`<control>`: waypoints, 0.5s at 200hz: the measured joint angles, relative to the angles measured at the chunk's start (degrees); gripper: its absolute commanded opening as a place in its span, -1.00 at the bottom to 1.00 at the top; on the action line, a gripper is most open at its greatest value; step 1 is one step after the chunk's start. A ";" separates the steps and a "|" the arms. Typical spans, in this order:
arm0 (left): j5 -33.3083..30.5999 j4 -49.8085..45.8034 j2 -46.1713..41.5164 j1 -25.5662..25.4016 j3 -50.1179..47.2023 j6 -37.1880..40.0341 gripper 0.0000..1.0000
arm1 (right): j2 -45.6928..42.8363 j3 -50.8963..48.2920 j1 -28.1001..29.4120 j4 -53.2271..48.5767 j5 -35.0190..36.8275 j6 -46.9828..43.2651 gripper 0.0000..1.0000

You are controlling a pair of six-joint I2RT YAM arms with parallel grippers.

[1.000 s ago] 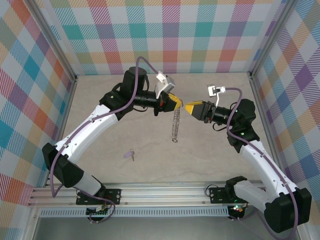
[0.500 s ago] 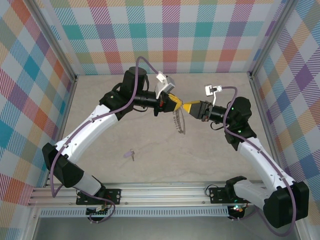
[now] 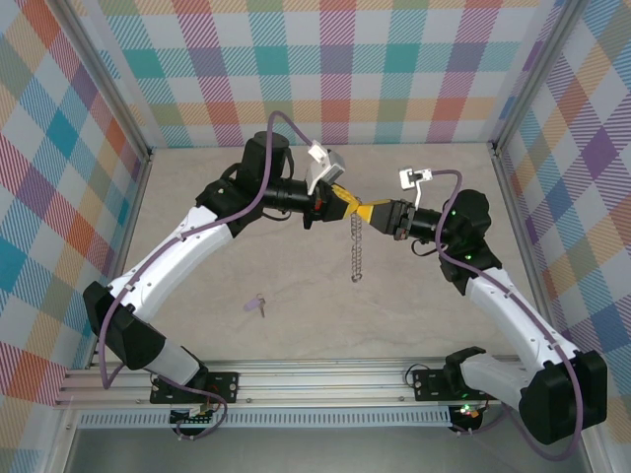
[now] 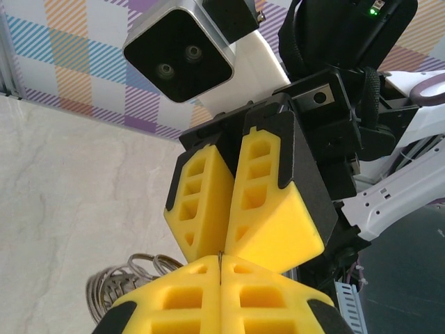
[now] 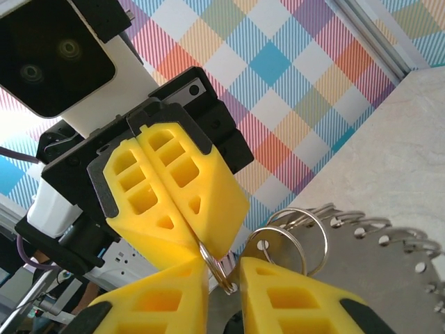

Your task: Put the keys on the keyring

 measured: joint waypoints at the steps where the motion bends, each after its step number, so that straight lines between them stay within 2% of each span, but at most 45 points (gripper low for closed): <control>1: 0.00 0.00 0.00 0.00 0.00 0.00 -1.00 | 0.00 0.00 0.00 0.00 -0.02 0.02 -0.75; 16: -0.07 0.02 0.02 0.02 0.00 -0.04 -1.00 | 0.00 0.00 0.00 0.07 -0.22 -0.17 -1.00; 47: -0.57 0.42 0.02 0.24 0.00 -1.29 -0.98 | 0.02 0.11 0.00 0.02 -0.07 -1.62 -1.00; 80: -3.76 2.84 -0.09 0.15 -0.09 -5.14 -0.34 | -0.09 0.26 0.00 -1.14 1.57 -3.93 -1.00; 100: -8.07 7.76 -1.33 0.20 -1.97 -9.05 -0.15 | -0.09 0.42 0.00 -2.49 2.38 -5.60 -1.00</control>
